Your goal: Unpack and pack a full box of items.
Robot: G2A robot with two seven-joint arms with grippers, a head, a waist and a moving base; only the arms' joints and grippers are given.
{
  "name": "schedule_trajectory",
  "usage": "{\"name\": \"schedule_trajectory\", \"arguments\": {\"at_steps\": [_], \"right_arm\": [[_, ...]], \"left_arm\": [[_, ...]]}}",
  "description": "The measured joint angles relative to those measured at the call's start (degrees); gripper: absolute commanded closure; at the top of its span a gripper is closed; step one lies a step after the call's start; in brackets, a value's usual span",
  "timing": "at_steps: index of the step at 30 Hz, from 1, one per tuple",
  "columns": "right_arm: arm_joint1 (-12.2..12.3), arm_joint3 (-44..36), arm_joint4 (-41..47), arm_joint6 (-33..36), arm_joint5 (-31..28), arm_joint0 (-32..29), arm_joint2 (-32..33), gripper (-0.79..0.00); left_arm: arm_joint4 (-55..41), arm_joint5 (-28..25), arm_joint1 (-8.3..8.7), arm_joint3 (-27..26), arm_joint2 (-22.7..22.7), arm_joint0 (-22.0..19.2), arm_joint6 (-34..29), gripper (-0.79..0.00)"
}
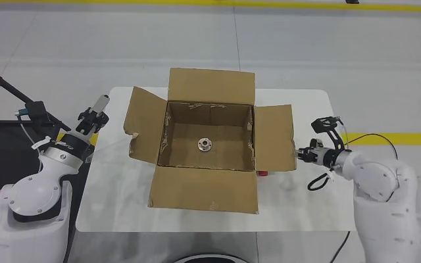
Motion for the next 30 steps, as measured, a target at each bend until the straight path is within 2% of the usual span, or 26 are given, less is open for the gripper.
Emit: {"name": "schedule_trajectory", "arguments": {"at_steps": [4, 9, 19, 23, 30], "right_arm": [[0.2, 4.2, 4.2, -0.3, 1.8, 0.5, -0.1, -0.763], [0.5, 6.1, 9.5, 0.3, 1.4, -0.1, -0.5, -0.785], [1.3, -0.6, 23.5, -1.2, -2.8, -3.9, 1.5, -0.785], [1.6, -3.1, 24.2, -1.2, -2.4, -4.7, -0.2, -0.785], [1.7, -1.7, 23.9, -1.6, -1.8, -2.4, -6.0, -0.785]], "left_arm": [[0.0, 0.0, 0.0, 0.0, 0.0, 0.0, 0.0, -0.785], [0.0, 0.0, 0.0, 0.0, 0.0, 0.0, 0.0, -0.785], [0.0, 0.0, 0.0, 0.0, 0.0, 0.0, 0.0, -0.785], [0.0, 0.0, 0.0, 0.0, 0.0, 0.0, 0.0, -0.785], [0.0, 0.0, 0.0, 0.0, 0.0, 0.0, 0.0, -0.785]]}}
